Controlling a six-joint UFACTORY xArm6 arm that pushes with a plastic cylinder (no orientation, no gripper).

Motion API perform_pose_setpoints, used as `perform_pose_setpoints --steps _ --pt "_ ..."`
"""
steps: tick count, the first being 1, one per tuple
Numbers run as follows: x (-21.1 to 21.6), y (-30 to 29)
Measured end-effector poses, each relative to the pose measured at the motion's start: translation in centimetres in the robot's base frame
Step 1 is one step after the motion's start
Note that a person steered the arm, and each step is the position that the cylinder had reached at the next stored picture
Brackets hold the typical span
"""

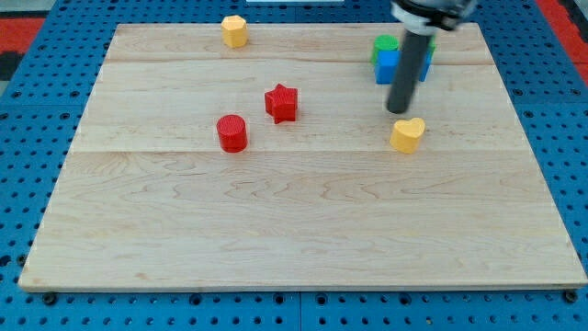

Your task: Move the red circle to the right center

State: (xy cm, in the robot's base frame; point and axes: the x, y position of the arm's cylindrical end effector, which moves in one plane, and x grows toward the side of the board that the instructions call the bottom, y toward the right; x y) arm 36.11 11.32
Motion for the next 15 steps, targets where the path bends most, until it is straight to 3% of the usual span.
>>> perform_pose_setpoints --steps 2,4,6,7,10,11,12,14,15 --pt "-2.6 -14.2" --pt "-1.5 -19.1" --pt "2.9 -8.9" --pt "-0.9 -15.9" --pt "8.0 -24.4" --pt "10.2 -24.5" --pt "10.3 -18.1" --pt "8.7 6.2" --pt "10.6 7.6"
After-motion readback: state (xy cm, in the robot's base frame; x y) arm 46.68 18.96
